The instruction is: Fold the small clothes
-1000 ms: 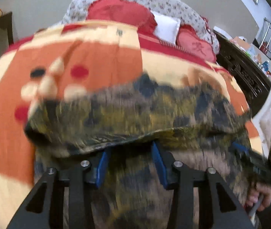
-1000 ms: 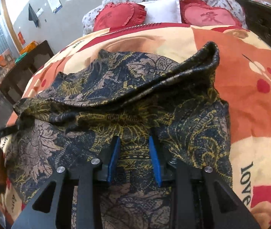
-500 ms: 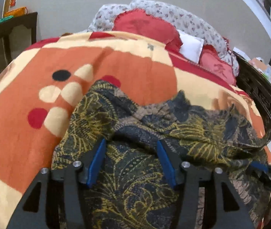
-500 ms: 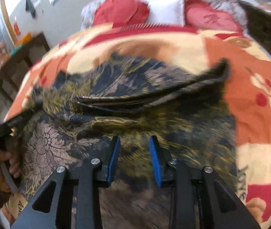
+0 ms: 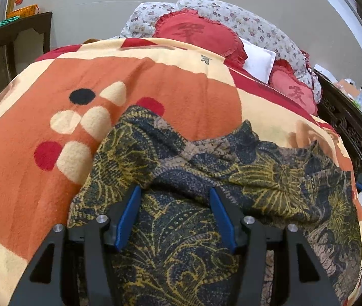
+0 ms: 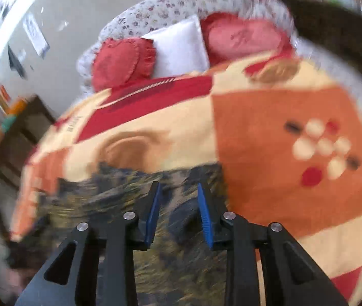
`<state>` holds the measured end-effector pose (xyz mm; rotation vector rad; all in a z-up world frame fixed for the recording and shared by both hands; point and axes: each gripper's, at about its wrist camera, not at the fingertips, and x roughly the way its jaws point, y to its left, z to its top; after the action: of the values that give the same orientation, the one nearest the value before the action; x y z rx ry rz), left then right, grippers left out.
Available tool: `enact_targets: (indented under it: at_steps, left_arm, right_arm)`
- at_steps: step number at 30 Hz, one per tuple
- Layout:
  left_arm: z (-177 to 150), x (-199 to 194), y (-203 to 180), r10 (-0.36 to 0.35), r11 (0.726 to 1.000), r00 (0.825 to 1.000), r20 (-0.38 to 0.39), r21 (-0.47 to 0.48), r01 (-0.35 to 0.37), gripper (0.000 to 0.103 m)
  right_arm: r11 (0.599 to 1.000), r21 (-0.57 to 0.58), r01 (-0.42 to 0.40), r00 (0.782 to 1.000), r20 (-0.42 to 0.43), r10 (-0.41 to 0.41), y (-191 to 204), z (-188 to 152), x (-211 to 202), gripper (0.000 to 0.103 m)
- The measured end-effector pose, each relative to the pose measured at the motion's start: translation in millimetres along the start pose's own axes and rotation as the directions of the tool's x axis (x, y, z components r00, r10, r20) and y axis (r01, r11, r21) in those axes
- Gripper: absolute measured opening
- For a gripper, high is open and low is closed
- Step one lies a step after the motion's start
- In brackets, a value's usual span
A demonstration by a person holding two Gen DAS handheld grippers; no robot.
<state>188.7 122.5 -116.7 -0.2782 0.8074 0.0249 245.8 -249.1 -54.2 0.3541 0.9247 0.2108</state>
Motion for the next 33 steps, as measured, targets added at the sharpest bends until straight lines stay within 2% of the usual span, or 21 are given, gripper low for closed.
enact_targets:
  at_steps: [2,4,6,8,11,12,13,14,15,16,17,18,20,22,24,25,27,28,31,32,33]
  left_arm:
    - [0,0,0,-0.009,1.0,1.0,0.001,-0.005,0.009,0.06]
    - [1,0,0,-0.013,1.0,1.0,0.001,-0.008,0.013,0.061]
    - [1,0,1,-0.012,1.0,1.0,0.002,-0.006,0.012,0.061]
    - [1,0,2,-0.017,1.0,1.0,0.003,-0.012,0.017,0.061]
    - [1,-1,4,-0.03,0.999,1.0,0.006,-0.025,0.031,0.061]
    - [1,-1,6,-0.037,0.999,0.999,0.009,-0.031,0.037,0.061]
    - [1,-2,7,-0.044,0.998,0.999,0.011,-0.036,0.044,0.061]
    - [0,-3,8,-0.049,0.998,0.999,0.013,-0.041,0.05,0.061]
    - [0,-3,10,-0.055,0.997,0.998,0.015,-0.048,0.056,0.061]
    - [0,-2,11,-0.06,0.997,0.998,0.014,-0.055,0.061,0.061]
    - [1,-2,11,-0.06,0.997,0.998,0.014,-0.055,0.061,0.061]
    - [1,-1,10,-0.057,0.997,0.998,0.012,-0.053,0.058,0.061]
    - [1,0,9,-0.05,0.998,0.999,0.006,-0.048,0.051,0.061]
    - [1,1,8,-0.044,0.998,0.999,0.006,-0.046,0.044,0.061]
    - [1,1,8,-0.043,0.998,0.999,0.005,-0.042,0.043,0.062]
    - [1,1,8,-0.045,0.998,0.999,0.004,-0.042,0.045,0.063]
    - [2,2,7,-0.046,0.998,0.999,0.002,-0.039,0.046,0.064]
    - [2,2,6,-0.046,0.998,0.999,0.0,-0.035,0.046,0.066]
    - [3,6,0,-0.025,1.0,1.0,-0.011,-0.009,0.025,0.069]
    - [3,7,-1,-0.017,1.0,1.0,-0.015,0.0,0.017,0.07]
    - [3,9,-4,-0.003,1.0,1.0,-0.022,0.014,0.003,0.071]
  right_arm:
    - [0.999,-0.032,-0.02,0.999,-0.037,0.019,13,0,12,0.03]
    - [0.984,-0.177,-0.016,0.999,-0.051,0.007,44,-2,24,0.03]
    - [0.95,-0.299,-0.086,0.989,-0.137,0.047,77,-5,41,0.03]
    - [0.887,-0.422,-0.187,0.967,-0.24,0.089,112,-20,56,0.03]
    - [0.765,-0.579,-0.283,0.94,-0.325,0.102,166,-49,76,0.03]
    - [0.731,-0.617,-0.291,0.939,-0.329,0.097,180,-58,85,0.03]
    - [0.723,-0.65,-0.234,0.957,-0.286,0.053,187,-63,97,0.03]
    - [0.744,-0.654,-0.138,0.971,-0.237,-0.028,186,-62,111,0.029]
    - [0.777,-0.622,-0.096,0.973,-0.222,-0.057,178,-57,123,0.025]
    - [0.831,-0.546,-0.106,0.979,-0.202,-0.007,167,-47,127,0.02]
    - [0.865,-0.495,-0.082,0.988,-0.155,0.004,160,-39,127,0.001]
    - [0.886,-0.464,-0.013,0.995,-0.094,-0.035,153,-33,127,0.0]
    - [0.909,-0.415,-0.027,0.995,-0.096,-0.014,145,-26,127,0.0]
    - [0.911,-0.41,-0.054,0.992,-0.126,0.003,145,-20,120,0.0]
    - [0.903,-0.429,-0.038,0.995,-0.098,-0.005,146,-17,105,0.001]
    - [0.903,-0.427,-0.039,0.998,-0.068,0.011,147,-20,91,0.009]
    - [0.899,-0.432,-0.072,0.997,-0.04,0.06,144,-28,67,0.014]
    - [0.898,-0.437,-0.047,0.999,-0.036,0.034,140,-32,62,0.017]
    - [0.906,-0.408,0.108,0.987,-0.063,-0.146,110,-43,81,0.02]
    - [0.923,-0.377,0.081,0.99,-0.077,-0.119,98,-46,89,0.021]
    - [0.935,-0.351,0.047,0.996,-0.053,-0.07,93,-44,91,0.021]
